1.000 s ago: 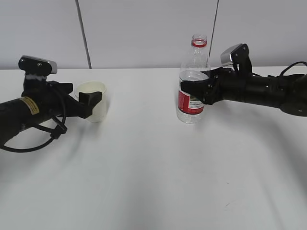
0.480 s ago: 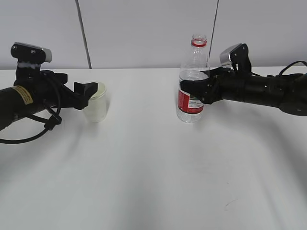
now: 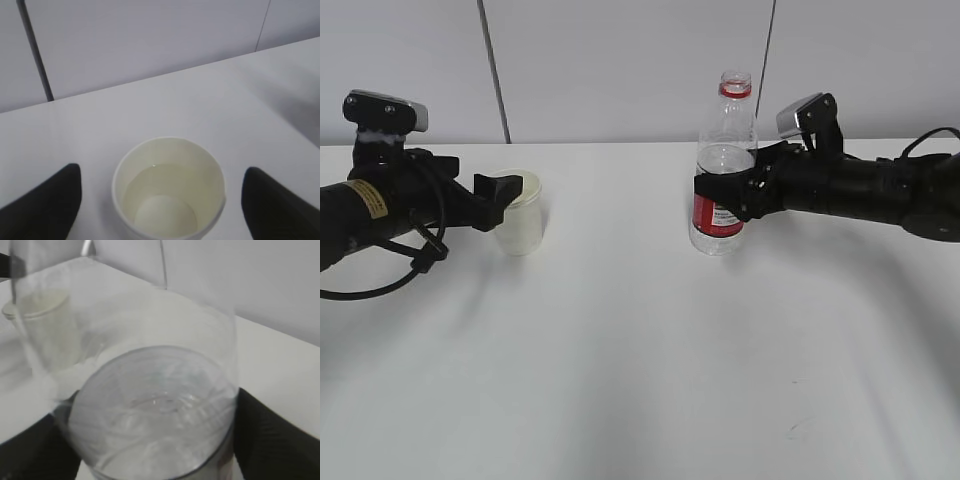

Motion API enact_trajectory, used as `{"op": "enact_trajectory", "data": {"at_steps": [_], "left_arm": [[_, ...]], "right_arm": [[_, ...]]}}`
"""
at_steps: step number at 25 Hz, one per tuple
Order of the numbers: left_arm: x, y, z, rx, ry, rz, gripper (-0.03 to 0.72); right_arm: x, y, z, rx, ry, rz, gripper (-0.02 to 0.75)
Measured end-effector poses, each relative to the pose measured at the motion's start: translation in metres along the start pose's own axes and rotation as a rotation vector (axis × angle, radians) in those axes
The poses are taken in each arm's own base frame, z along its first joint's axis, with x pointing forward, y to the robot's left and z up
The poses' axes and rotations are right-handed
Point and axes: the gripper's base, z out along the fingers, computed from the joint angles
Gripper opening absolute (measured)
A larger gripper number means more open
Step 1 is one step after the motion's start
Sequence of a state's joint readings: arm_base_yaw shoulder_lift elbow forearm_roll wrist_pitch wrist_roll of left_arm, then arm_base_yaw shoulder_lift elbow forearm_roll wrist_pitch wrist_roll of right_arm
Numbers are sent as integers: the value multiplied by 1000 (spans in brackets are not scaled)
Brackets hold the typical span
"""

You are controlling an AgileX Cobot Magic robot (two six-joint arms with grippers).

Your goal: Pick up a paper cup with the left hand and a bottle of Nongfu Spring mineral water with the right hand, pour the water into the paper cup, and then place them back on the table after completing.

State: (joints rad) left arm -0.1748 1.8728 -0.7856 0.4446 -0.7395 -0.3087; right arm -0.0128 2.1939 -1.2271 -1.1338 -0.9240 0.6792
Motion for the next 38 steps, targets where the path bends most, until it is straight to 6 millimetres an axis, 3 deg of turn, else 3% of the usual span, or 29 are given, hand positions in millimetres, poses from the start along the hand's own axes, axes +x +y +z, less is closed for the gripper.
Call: {"op": "enact_trajectory", "data": {"at_steps": [19, 33, 38], "left_arm": [[0, 0, 0, -1, 1, -1, 591], [0, 0, 0, -1, 1, -5, 590], [0, 0, 0, -1, 1, -7, 589]], "right_arm": [[-4, 3, -9, -9, 193, -18, 616], [9, 2, -13, 10, 358, 5, 594], [-2, 5, -21, 2, 407, -4, 594]]}}
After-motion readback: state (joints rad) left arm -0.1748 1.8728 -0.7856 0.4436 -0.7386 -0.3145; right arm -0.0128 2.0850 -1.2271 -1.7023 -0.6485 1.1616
